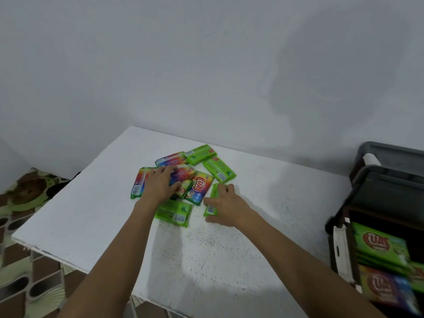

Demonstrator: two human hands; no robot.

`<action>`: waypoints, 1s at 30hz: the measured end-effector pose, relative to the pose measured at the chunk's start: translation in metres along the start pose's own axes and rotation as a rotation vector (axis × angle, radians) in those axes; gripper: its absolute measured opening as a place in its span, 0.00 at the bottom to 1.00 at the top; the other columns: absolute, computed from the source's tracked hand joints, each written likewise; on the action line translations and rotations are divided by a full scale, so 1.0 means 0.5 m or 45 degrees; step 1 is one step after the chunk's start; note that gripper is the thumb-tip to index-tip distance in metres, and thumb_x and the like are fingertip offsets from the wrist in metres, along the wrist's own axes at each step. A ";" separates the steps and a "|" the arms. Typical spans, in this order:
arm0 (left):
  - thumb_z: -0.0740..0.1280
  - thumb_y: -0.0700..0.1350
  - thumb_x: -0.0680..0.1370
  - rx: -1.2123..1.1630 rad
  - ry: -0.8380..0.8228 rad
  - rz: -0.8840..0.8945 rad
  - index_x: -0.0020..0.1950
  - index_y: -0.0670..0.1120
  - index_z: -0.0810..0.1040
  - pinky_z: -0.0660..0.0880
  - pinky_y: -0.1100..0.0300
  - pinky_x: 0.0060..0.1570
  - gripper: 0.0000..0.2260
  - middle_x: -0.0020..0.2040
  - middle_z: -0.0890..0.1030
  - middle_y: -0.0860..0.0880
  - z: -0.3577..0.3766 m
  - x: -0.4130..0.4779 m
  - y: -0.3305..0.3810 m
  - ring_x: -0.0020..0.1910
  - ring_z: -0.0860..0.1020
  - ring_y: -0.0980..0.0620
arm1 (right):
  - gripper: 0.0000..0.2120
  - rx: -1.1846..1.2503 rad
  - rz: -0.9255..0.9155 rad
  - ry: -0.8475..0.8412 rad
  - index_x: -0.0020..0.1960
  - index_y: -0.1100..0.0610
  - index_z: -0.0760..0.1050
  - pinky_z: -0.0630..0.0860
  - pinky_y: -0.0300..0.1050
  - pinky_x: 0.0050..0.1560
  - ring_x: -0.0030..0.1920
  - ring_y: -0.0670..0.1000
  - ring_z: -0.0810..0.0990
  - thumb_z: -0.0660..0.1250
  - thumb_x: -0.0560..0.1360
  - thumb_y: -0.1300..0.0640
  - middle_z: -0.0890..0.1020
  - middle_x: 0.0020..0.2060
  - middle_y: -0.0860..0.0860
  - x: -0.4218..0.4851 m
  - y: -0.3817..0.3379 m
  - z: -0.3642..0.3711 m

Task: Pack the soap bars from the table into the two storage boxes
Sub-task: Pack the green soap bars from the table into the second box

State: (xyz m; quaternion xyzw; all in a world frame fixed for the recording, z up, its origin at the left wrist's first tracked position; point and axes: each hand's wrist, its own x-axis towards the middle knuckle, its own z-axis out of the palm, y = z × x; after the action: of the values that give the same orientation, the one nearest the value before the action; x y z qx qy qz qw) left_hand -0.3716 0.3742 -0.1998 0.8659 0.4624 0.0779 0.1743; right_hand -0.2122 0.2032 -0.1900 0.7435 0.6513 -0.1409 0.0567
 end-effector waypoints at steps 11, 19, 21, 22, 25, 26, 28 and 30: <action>0.53 0.62 0.80 -0.448 0.203 -0.123 0.67 0.54 0.71 0.74 0.54 0.47 0.21 0.54 0.80 0.47 -0.006 -0.054 0.078 0.50 0.77 0.47 | 0.17 0.611 0.056 0.324 0.65 0.51 0.68 0.69 0.43 0.39 0.45 0.55 0.77 0.61 0.77 0.61 0.77 0.52 0.57 -0.067 0.048 -0.044; 0.56 0.50 0.84 -1.388 0.157 -0.052 0.67 0.54 0.70 0.81 0.54 0.49 0.13 0.64 0.74 0.45 -0.020 -0.130 0.190 0.57 0.79 0.49 | 0.14 1.351 0.117 0.751 0.61 0.51 0.73 0.83 0.52 0.40 0.46 0.53 0.83 0.59 0.79 0.64 0.80 0.46 0.57 -0.198 0.102 -0.118; 0.59 0.45 0.83 -1.487 0.134 -0.047 0.67 0.51 0.72 0.80 0.58 0.47 0.12 0.63 0.74 0.44 -0.019 -0.146 0.221 0.55 0.80 0.48 | 0.13 1.514 0.154 0.773 0.59 0.52 0.76 0.84 0.50 0.42 0.49 0.51 0.83 0.60 0.79 0.65 0.79 0.50 0.56 -0.234 0.118 -0.131; 0.60 0.43 0.83 -1.514 0.125 -0.021 0.68 0.51 0.71 0.81 0.58 0.47 0.14 0.63 0.74 0.44 -0.015 -0.152 0.233 0.54 0.80 0.48 | 0.14 1.557 0.162 0.779 0.59 0.52 0.77 0.84 0.50 0.43 0.50 0.51 0.83 0.60 0.79 0.65 0.79 0.51 0.55 -0.253 0.127 -0.136; 0.63 0.39 0.81 -1.607 0.085 0.026 0.71 0.56 0.67 0.81 0.56 0.46 0.21 0.65 0.72 0.45 -0.004 -0.167 0.271 0.56 0.80 0.46 | 0.15 1.601 0.168 0.821 0.59 0.52 0.77 0.84 0.50 0.43 0.50 0.52 0.83 0.61 0.79 0.66 0.79 0.52 0.53 -0.317 0.156 -0.141; 0.65 0.37 0.79 -1.635 0.073 0.021 0.72 0.58 0.66 0.82 0.55 0.46 0.25 0.66 0.72 0.45 0.000 -0.170 0.285 0.57 0.80 0.46 | 0.15 1.615 0.176 0.837 0.60 0.53 0.76 0.84 0.51 0.42 0.50 0.52 0.83 0.61 0.78 0.67 0.79 0.52 0.54 -0.339 0.167 -0.139; 0.68 0.36 0.77 -1.622 0.068 0.031 0.71 0.62 0.64 0.82 0.55 0.47 0.30 0.67 0.71 0.43 0.012 -0.176 0.316 0.59 0.79 0.45 | 0.18 1.683 0.189 0.871 0.61 0.53 0.75 0.84 0.51 0.41 0.51 0.54 0.83 0.61 0.77 0.70 0.78 0.52 0.56 -0.382 0.189 -0.136; 0.70 0.36 0.76 -1.617 0.066 0.072 0.70 0.65 0.64 0.81 0.52 0.49 0.32 0.68 0.71 0.44 0.021 -0.185 0.351 0.61 0.77 0.44 | 0.19 1.732 0.195 0.916 0.61 0.54 0.76 0.83 0.51 0.40 0.50 0.55 0.84 0.62 0.76 0.72 0.77 0.53 0.58 -0.421 0.213 -0.132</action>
State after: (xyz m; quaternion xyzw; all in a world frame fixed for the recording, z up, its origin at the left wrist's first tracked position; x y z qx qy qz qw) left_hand -0.2844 0.2053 -0.1414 0.6034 0.3070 0.3625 0.6405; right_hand -0.1219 0.0048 -0.0781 0.6579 0.3464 -0.2555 -0.6180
